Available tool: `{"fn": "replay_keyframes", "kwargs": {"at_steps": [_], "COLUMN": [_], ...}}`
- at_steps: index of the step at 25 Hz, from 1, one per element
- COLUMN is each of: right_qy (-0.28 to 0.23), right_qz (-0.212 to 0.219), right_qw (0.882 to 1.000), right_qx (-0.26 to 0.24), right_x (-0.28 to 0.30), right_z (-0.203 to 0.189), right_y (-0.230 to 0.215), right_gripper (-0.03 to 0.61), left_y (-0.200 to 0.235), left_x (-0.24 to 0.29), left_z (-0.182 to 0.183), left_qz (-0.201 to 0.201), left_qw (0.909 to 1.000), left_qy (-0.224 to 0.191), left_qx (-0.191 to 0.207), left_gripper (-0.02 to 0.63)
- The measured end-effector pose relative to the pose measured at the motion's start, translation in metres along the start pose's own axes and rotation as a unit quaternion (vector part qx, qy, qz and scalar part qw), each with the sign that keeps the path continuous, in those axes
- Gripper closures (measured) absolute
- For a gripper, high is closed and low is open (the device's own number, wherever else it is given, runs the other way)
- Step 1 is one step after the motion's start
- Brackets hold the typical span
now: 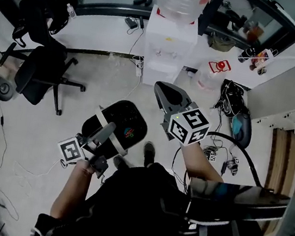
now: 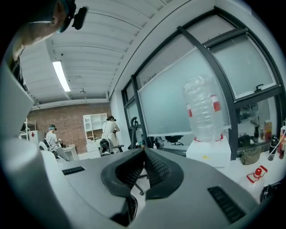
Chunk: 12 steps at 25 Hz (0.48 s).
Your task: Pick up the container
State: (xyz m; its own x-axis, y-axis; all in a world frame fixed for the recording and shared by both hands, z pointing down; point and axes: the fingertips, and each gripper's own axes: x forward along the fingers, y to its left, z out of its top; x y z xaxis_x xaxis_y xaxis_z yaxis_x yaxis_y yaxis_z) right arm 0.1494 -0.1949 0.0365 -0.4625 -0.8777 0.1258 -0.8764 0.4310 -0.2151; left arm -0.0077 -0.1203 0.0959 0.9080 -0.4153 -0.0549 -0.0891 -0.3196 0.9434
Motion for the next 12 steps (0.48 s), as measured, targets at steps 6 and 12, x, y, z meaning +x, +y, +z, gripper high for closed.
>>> {"fn": "replay_keyframes", "kwargs": {"at_steps": [6,12], "right_qy": [-0.010,-0.015], "right_qz": [-0.017,-0.036], "right_qw": [1.000,0.999], "right_qx": [-0.021,-0.025], "right_x": [-0.005,-0.012], "right_z": [0.030,0.037], "right_y": [-0.003,-0.007], "right_gripper": [0.569,0.569], "left_y": [-0.014,-0.022], "left_x": [0.006,0.007], "left_z": [0.012,0.023], "left_qz": [-0.010,-0.012], "left_qw": [0.9999,0.9998], "left_qy": [-0.002,-0.010], "left_qx": [0.006,0.008], "left_gripper": [0.523,0.525]}}
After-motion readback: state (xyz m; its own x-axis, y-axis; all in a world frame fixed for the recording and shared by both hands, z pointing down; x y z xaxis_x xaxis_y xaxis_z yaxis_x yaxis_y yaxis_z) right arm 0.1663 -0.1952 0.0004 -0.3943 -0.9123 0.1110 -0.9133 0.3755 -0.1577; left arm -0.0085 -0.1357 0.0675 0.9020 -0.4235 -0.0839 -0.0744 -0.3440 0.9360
